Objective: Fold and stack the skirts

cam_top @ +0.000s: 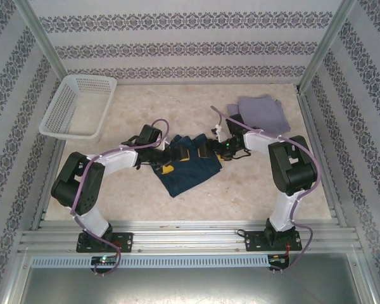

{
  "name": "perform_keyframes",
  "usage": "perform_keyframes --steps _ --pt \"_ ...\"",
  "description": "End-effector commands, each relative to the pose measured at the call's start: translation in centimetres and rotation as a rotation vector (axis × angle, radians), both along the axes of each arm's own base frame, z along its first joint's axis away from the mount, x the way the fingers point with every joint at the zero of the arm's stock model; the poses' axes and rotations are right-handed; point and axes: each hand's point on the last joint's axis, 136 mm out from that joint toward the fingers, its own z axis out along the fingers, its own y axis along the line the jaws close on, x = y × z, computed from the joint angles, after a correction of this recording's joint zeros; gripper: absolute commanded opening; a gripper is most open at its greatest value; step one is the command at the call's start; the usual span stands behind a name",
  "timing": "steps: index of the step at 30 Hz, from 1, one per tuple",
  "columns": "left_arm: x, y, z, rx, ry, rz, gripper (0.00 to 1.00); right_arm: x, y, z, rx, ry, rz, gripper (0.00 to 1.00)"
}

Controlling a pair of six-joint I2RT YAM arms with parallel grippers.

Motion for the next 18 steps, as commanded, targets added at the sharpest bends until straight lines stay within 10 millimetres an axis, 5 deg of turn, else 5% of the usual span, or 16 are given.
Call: perform_keyframes --steps 1,13,18 --pt "-1.8 1.4 -2.7 0.093 0.070 -0.009 1.00 -2.0 2.9 1.9 0.143 0.013 0.096 0.90" --pt "-1.4 2.3 -3.3 0.133 0.068 0.007 1.00 -2.1 5.1 0.7 0.204 0.089 0.113 0.82" --pt "-1.5 2.5 -3.3 0.142 0.069 0.015 1.00 -0.6 1.0 0.2 0.031 0.031 -0.049 0.79"
